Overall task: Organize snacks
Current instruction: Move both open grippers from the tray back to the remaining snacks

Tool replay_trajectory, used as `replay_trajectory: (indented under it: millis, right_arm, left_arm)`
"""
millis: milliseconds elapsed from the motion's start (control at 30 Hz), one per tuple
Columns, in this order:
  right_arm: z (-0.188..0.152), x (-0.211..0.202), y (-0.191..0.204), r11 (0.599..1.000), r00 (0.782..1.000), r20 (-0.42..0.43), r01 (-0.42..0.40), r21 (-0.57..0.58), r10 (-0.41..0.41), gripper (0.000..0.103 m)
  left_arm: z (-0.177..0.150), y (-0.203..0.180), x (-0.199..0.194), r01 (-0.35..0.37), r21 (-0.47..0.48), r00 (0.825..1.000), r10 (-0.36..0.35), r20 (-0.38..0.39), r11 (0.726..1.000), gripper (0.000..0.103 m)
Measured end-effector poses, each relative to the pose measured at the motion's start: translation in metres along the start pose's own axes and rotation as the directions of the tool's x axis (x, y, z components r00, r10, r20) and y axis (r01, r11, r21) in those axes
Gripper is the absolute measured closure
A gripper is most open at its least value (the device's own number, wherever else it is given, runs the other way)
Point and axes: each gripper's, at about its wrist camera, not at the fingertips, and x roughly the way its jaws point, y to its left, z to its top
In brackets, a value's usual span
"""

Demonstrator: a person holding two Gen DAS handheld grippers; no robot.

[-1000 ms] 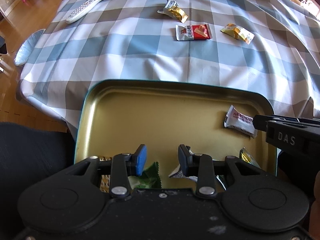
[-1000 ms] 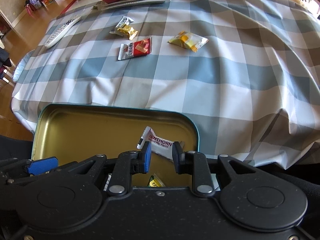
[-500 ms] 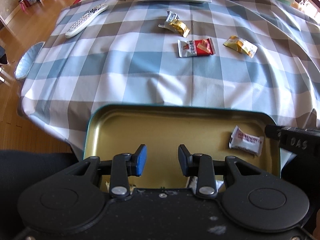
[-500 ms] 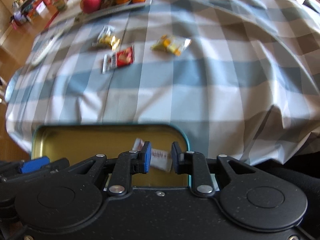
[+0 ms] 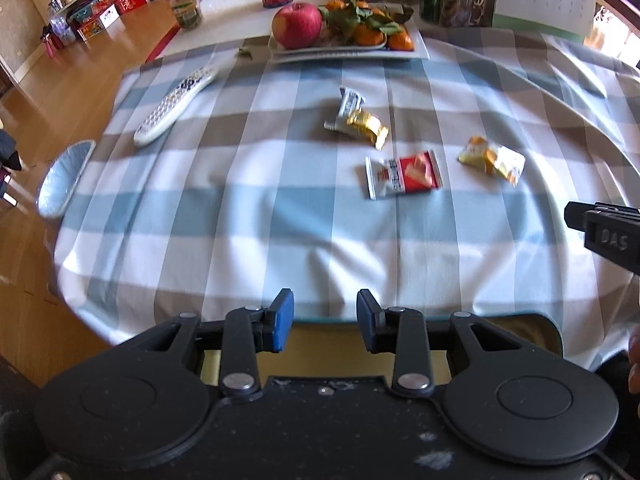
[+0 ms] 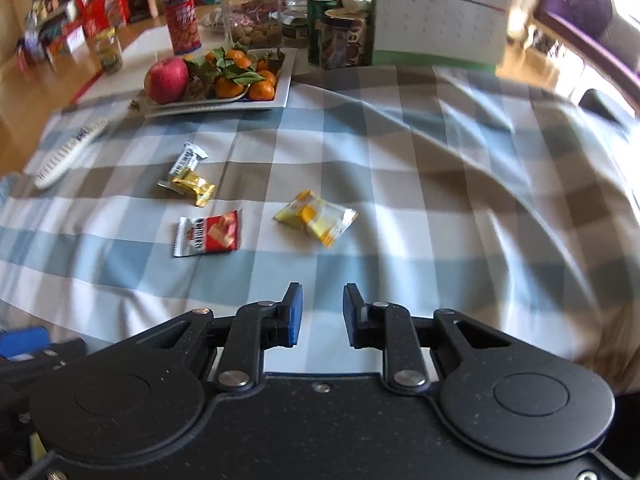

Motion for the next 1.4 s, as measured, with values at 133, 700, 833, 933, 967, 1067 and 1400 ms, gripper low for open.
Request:
replay_trajectory:
  millis: [133, 700, 833, 933, 967, 1067, 1400]
  right_arm:
    - [0.016, 0.013, -0.002, 0.997, 0.997, -0.032, -0.074, -0.025, 0.073, 0.071]
    - [0.084, 0.108, -0.05, 0.981, 0.971, -0.204, -0.086, 0.174, 0.121, 0.07]
    - [0.089, 0.124, -0.047, 0.983, 0.978, -0.198, -0.03, 0.179, 0.066, 0.07]
    - [0.094, 0.135, -0.046, 0.981, 0.981, -0.19, -0.004, 0.193, 0.042, 0.07]
    - [0.096, 0.138, -0.046, 0.98, 0.981, -0.193, 0.002, 0.2, 0.038, 0.07]
    - [0.099, 0.151, -0.047, 0.973, 0.976, -0.216, 0.013, 0.232, 0.039, 0.07]
    - [0.078, 0.162, -0.037, 0.98, 0.948, -0.308, -0.023, 0.2, 0.085, 0.07]
  left_arm:
    - [0.019, 0.0, 0.006, 0.006, 0.006, 1.0, -0.006, 0.008, 1.0, 0.068]
    - [0.12, 0.018, 0.062, 0.027, -0.036, 0.999, -0.027, 0.021, 0.999, 0.068]
    - [0.119, 0.022, 0.09, 0.037, -0.061, 0.998, -0.04, -0.056, 0.997, 0.067]
    - [0.116, 0.026, 0.106, 0.07, -0.097, 0.987, -0.083, -0.135, 0.993, 0.067]
    - [0.116, 0.027, 0.108, 0.079, -0.1, 0.985, -0.093, -0.145, 0.992, 0.067]
    - [0.116, 0.031, 0.109, 0.074, -0.116, 0.985, -0.091, -0.148, 0.991, 0.067]
    - [0.117, 0.041, 0.109, 0.079, -0.141, 0.98, -0.102, -0.168, 0.987, 0.067]
